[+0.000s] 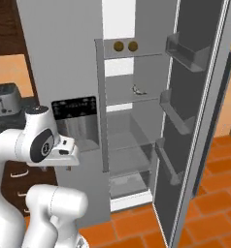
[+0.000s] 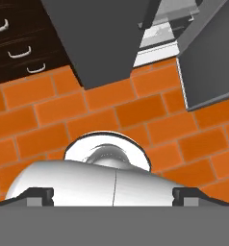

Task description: Place one avocado and one fish in each tupperware on the nearby counter, to pack two identical lunches.

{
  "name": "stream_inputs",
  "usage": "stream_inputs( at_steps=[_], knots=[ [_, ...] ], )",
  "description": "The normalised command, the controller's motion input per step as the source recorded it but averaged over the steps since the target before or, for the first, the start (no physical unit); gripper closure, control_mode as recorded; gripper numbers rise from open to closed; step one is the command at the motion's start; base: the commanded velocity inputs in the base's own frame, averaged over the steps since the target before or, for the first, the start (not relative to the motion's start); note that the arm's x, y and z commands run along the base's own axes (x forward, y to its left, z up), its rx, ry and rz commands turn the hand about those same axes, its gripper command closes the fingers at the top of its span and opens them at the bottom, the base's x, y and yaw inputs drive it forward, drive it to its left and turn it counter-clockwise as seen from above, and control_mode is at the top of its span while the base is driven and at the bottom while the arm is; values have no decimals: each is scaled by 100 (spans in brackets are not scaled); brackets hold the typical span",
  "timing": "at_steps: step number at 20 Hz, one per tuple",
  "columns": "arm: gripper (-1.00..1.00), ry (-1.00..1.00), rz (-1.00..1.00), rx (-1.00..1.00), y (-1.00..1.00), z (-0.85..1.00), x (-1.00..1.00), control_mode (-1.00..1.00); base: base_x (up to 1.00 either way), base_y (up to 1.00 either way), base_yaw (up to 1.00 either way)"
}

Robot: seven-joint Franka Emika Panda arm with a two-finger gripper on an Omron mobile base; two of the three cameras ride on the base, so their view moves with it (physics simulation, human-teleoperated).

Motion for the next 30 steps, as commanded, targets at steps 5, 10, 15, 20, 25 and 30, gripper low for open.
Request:
stream_inputs(
  at_steps=[5,10,15,20,25,30],
  knots=[
    [-100,0,0,0,0,0,0,100,58,-82,22],
    [-100,0,0,0,0,0,0,100,64,-33,22],
    [-100,0,0,0,0,0,0,100,81,-15,18],
    [-100,0,0,0,0,0,0,100,40,-20,20],
    [-100,0,0,0,0,0,0,100,26,-42,23],
    [-100,0,0,0,0,0,0,100,71,-59,4]
  ],
)
